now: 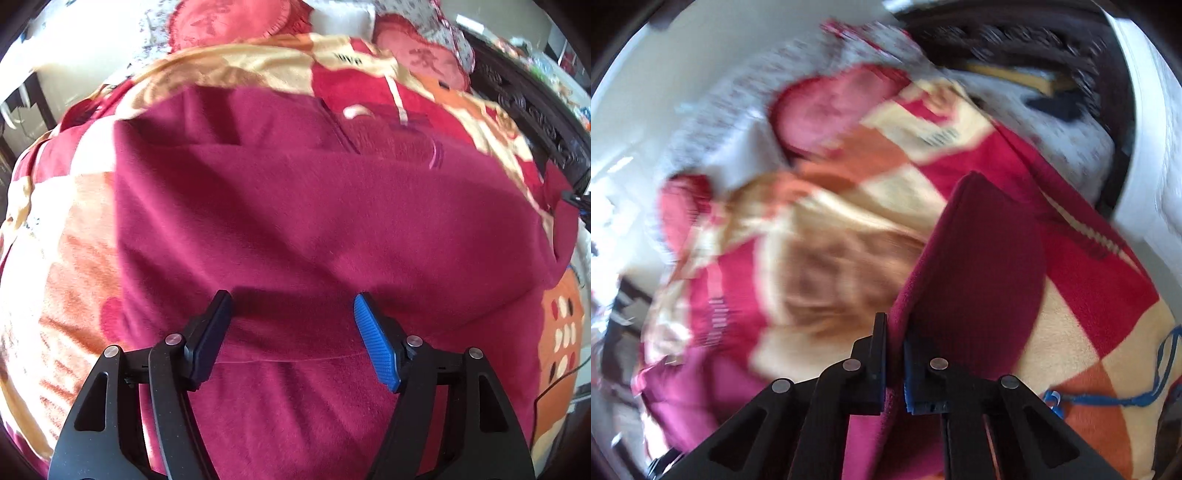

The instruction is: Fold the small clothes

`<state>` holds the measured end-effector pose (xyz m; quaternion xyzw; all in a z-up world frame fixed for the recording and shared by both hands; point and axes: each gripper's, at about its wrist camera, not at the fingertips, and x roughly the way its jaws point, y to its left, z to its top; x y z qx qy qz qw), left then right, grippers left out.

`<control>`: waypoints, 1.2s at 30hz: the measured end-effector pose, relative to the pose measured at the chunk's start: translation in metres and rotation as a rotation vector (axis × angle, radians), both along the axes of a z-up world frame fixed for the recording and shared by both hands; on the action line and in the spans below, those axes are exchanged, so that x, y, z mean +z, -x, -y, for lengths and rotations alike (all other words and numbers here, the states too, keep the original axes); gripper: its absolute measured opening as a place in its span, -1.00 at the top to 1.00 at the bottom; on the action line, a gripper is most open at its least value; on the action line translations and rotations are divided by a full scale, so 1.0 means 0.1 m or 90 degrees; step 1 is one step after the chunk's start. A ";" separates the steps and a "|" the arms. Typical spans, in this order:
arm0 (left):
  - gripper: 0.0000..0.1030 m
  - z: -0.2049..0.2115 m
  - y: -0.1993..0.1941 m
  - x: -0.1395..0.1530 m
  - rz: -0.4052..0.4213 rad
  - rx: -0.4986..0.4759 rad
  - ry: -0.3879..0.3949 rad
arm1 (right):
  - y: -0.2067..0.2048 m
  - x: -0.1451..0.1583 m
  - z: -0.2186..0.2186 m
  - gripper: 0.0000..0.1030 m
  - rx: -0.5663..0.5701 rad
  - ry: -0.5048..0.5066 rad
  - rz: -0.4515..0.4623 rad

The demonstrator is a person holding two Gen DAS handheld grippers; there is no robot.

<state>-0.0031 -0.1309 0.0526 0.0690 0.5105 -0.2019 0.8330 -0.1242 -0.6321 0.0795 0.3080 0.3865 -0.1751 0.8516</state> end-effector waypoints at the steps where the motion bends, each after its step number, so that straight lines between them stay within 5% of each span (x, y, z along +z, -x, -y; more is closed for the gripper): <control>1: -0.34 -0.07 -0.01 0.06 0.006 0.009 0.009 | 0.01 0.14 -0.09 0.88 0.019 0.004 0.021; 9: -0.34 -0.60 -0.06 0.47 0.046 0.077 0.049 | 0.04 1.29 -1.48 0.88 0.274 0.053 0.187; 12: -0.34 -0.83 -0.07 0.55 0.051 0.109 0.072 | -0.05 1.32 -2.22 0.88 0.399 0.059 0.195; 16: -0.34 -1.03 -0.09 0.58 0.031 0.139 0.117 | -0.34 0.82 -2.99 0.81 0.505 0.036 0.132; 19: -0.34 -1.08 -0.07 0.57 0.023 0.137 0.129 | -0.52 0.35 -3.21 0.70 0.510 -0.005 0.027; 21: -0.34 -1.05 -0.07 0.56 0.019 0.117 0.131 | -0.47 0.18 -3.24 0.63 0.505 -0.029 0.017; 25: -0.34 -0.91 -0.11 0.48 0.014 0.094 0.127 | -0.30 0.15 -3.02 0.13 0.473 -0.051 0.024; 34: -0.32 -0.46 -0.21 0.16 -0.001 0.038 0.081 | 0.24 0.21 -2.36 0.12 0.363 -0.039 0.032; 35: -0.29 -0.41 -0.19 0.16 0.010 0.029 0.074 | 0.28 0.19 -2.30 0.12 0.350 -0.041 0.029; 36: -0.01 -0.39 -0.18 0.16 0.016 0.022 0.071 | 0.32 0.15 -2.23 0.12 0.337 -0.040 0.023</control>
